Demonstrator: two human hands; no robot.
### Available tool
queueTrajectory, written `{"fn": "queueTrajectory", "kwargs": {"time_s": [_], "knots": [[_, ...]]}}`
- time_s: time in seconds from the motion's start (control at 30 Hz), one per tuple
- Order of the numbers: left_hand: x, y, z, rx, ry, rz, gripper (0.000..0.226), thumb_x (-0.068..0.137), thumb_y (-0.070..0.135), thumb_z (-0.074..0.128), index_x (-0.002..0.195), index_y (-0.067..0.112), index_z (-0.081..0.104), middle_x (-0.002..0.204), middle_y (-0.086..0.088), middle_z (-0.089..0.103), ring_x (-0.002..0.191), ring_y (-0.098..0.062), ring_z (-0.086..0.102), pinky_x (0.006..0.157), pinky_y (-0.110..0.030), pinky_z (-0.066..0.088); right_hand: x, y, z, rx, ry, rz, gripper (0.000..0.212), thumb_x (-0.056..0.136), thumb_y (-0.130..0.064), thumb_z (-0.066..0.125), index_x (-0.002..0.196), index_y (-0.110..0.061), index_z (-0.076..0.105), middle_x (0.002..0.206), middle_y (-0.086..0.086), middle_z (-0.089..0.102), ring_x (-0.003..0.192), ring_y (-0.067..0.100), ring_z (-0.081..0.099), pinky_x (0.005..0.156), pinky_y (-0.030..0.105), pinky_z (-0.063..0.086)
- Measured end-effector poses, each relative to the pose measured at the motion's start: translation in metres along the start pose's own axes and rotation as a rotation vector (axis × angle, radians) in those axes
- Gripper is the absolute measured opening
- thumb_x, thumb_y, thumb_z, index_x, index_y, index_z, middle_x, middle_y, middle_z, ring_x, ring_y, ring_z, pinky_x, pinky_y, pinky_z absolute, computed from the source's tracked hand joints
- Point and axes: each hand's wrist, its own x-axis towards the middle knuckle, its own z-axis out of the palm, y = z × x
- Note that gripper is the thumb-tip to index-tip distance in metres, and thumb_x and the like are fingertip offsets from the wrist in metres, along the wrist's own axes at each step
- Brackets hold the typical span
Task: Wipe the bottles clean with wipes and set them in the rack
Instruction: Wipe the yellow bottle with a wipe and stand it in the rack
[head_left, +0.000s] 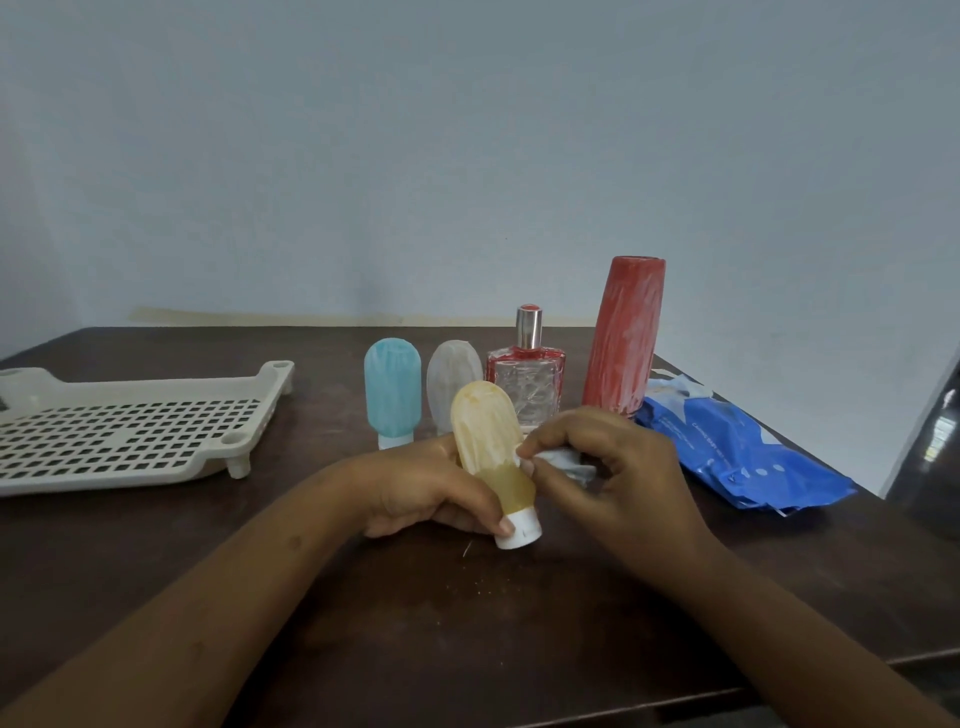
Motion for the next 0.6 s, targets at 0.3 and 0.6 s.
{"fn": "queueTrajectory", "kwargs": {"time_s": [0.3,0.6], "knots": [[-0.0006,0.001,0.002,0.033,0.005,-0.002,0.044,0.079,-0.013,0.063,0.107,0.02,0.057,0.094,0.003,0.071,0.086,-0.007,0.07,0.073,-0.018,0.055,0.0022,0.0015,0.0016,-0.003,0.022,0.054,0.012,0.079,-0.012,0.069,0.087,-0.02,0.071,0.086,-0.013,0.066,0.082,0.003,0.062,0.067,0.016,0.048],[0.0002,0.0009,0.0031,0.032,0.004,-0.008,0.047,0.079,-0.012,0.064,0.107,0.025,0.056,0.097,0.003,0.071,0.087,-0.007,0.069,0.073,-0.018,0.054,0.0063,0.0041,0.0019,-0.016,0.072,0.097,0.015,0.077,-0.007,0.07,0.085,-0.02,0.072,0.083,-0.013,0.066,0.08,0.001,0.061,0.066,0.011,0.046]]}}
